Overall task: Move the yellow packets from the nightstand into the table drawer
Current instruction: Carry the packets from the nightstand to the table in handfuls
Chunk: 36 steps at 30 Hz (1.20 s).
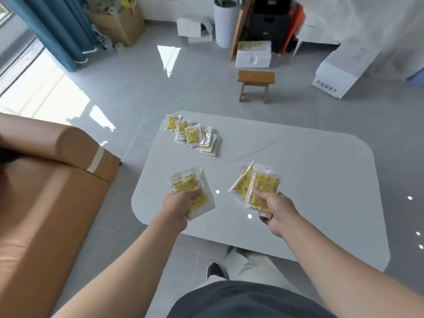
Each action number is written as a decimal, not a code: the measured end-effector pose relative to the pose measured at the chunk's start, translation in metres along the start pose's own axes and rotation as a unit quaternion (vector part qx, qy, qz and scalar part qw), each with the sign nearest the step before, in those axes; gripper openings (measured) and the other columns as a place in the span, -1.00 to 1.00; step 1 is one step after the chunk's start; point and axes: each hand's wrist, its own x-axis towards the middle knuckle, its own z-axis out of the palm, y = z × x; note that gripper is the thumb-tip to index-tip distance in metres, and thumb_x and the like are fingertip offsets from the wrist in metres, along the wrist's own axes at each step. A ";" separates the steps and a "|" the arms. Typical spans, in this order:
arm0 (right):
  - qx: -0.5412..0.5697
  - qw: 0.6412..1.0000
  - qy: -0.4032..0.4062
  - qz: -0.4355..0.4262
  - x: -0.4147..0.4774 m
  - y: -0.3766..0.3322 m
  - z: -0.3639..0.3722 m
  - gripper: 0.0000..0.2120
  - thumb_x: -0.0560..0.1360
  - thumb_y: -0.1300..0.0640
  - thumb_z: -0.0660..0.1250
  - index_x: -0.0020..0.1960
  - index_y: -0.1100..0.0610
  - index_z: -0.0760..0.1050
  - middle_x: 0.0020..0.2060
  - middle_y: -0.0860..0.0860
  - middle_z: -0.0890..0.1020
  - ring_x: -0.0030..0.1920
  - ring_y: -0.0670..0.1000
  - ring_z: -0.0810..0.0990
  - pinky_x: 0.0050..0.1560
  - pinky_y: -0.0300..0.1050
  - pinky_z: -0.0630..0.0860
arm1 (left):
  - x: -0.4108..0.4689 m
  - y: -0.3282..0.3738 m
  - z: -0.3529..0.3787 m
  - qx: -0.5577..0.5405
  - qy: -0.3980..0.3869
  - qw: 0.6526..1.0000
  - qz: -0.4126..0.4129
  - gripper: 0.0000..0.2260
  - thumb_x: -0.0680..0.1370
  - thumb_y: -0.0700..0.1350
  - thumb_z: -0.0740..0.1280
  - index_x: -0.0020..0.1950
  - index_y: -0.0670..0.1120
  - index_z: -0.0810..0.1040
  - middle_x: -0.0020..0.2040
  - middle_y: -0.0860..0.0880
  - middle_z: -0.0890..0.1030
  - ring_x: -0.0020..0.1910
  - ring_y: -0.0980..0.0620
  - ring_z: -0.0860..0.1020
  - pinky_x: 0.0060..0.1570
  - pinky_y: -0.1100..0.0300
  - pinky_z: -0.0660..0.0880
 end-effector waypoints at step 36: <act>-0.124 0.985 0.099 0.072 0.257 -0.118 0.124 -0.73 0.45 0.13 0.55 0.06 0.06 0.51 -0.07 -0.04 0.60 -0.08 0.00 0.54 -0.05 -0.05 0.38 | 0.251 0.113 0.088 0.014 -0.019 0.998 -0.052 -0.76 0.47 -0.25 0.52 0.10 -0.09 0.64 -0.02 -0.08 0.72 -0.11 -0.04 0.71 -0.21 0.10 0.63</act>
